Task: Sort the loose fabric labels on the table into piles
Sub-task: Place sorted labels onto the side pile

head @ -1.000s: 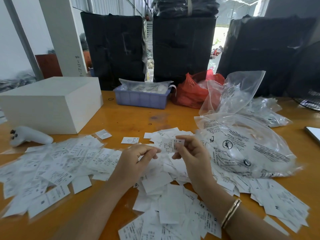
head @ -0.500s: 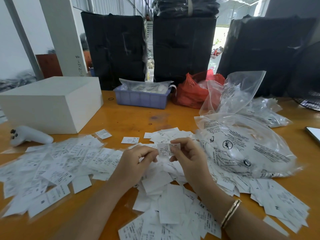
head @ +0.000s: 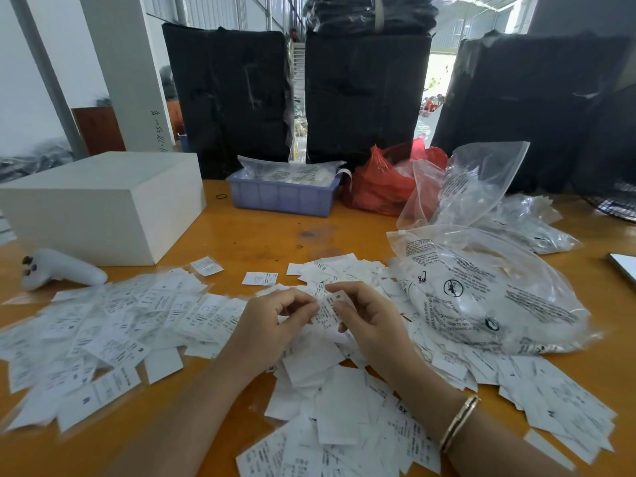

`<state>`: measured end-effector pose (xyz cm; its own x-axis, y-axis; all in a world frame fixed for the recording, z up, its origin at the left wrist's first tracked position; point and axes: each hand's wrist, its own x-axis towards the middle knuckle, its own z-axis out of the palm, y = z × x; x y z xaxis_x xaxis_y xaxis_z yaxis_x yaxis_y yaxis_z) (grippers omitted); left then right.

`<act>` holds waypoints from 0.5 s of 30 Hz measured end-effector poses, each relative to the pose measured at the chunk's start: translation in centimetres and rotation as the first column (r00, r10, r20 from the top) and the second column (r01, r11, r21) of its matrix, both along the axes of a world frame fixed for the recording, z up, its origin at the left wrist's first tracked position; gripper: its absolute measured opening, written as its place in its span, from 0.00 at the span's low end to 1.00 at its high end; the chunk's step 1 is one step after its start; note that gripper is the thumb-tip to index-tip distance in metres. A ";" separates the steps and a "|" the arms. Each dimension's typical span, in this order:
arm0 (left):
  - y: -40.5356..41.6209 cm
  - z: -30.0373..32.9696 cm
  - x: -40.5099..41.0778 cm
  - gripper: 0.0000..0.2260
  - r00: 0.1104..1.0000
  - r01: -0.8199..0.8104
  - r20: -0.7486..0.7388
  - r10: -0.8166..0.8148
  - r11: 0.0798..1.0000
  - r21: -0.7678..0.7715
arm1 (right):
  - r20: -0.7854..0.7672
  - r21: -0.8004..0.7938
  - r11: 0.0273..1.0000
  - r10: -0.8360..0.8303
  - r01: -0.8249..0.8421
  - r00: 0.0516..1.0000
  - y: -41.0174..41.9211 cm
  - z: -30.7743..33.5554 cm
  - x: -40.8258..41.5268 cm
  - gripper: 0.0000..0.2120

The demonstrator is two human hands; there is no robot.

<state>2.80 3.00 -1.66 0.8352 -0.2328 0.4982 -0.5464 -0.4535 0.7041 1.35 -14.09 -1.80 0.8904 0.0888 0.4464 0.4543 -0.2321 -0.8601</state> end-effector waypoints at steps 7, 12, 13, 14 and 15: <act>0.0 0.3 -0.1 0.04 0.999 -0.028 -0.033 0.024 0.990 -0.140 | -0.194 0.333 0.942 0.107 -0.037 0.975 0.1 0.1 0.4 0.13; 0.1 0.1 0.0 0.08 0.996 -0.031 -0.081 0.020 0.991 -0.133 | -0.199 0.683 0.728 0.254 -0.052 0.947 -1.0 0.4 0.6 0.13; 0.0 0.1 0.0 0.08 0.996 -0.035 -0.086 0.024 0.992 -0.121 | -0.187 0.718 0.693 0.278 -0.061 0.942 -0.9 0.5 0.5 0.09; 0.0 0.1 0.1 0.09 0.996 -0.036 -0.088 0.026 0.993 -0.110 | -0.174 0.741 0.668 0.287 -0.067 0.942 -0.9 0.6 0.5 0.06; 0.0 0.1 0.0 0.09 0.996 -0.036 -0.089 0.027 0.994 -0.107 | -0.161 0.753 0.654 0.281 -0.066 0.946 -1.0 0.7 0.5 0.05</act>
